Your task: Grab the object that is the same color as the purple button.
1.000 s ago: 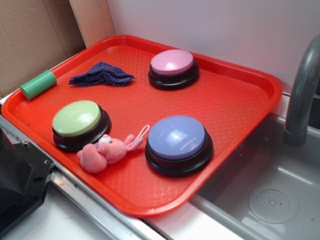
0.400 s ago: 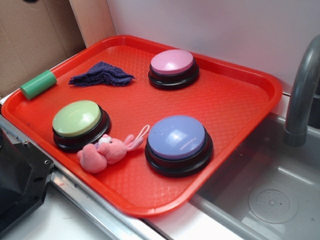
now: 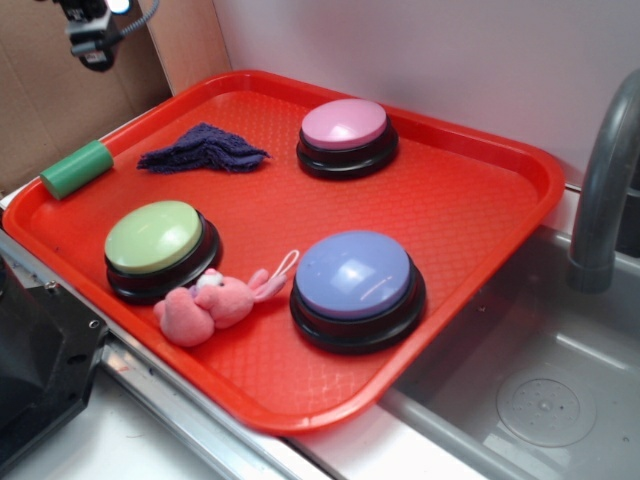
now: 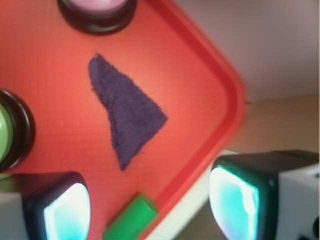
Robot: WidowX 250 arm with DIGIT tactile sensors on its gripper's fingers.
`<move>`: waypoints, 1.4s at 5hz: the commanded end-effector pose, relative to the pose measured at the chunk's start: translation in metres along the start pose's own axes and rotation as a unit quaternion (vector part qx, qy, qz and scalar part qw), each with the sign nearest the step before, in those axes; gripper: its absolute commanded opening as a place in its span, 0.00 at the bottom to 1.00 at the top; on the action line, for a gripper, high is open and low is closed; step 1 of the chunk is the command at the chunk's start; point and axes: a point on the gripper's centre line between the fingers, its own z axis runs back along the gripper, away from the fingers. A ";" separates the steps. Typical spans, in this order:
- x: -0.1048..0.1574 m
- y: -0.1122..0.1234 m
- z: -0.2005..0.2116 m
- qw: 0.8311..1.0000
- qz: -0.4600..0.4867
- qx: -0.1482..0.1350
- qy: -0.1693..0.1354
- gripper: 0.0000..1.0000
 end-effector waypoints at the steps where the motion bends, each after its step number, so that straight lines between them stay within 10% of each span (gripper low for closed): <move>1: 0.023 0.013 -0.037 0.999 -0.022 0.006 0.027 1.00; 2: 0.029 0.016 -0.056 0.999 -0.020 0.018 0.037 1.00; 5: 0.043 -0.018 -0.086 0.997 -0.025 -0.066 0.009 1.00; 6: 0.036 -0.009 -0.103 0.999 0.032 -0.019 0.027 1.00; 7: 0.031 -0.001 -0.109 0.996 0.091 0.001 0.026 0.23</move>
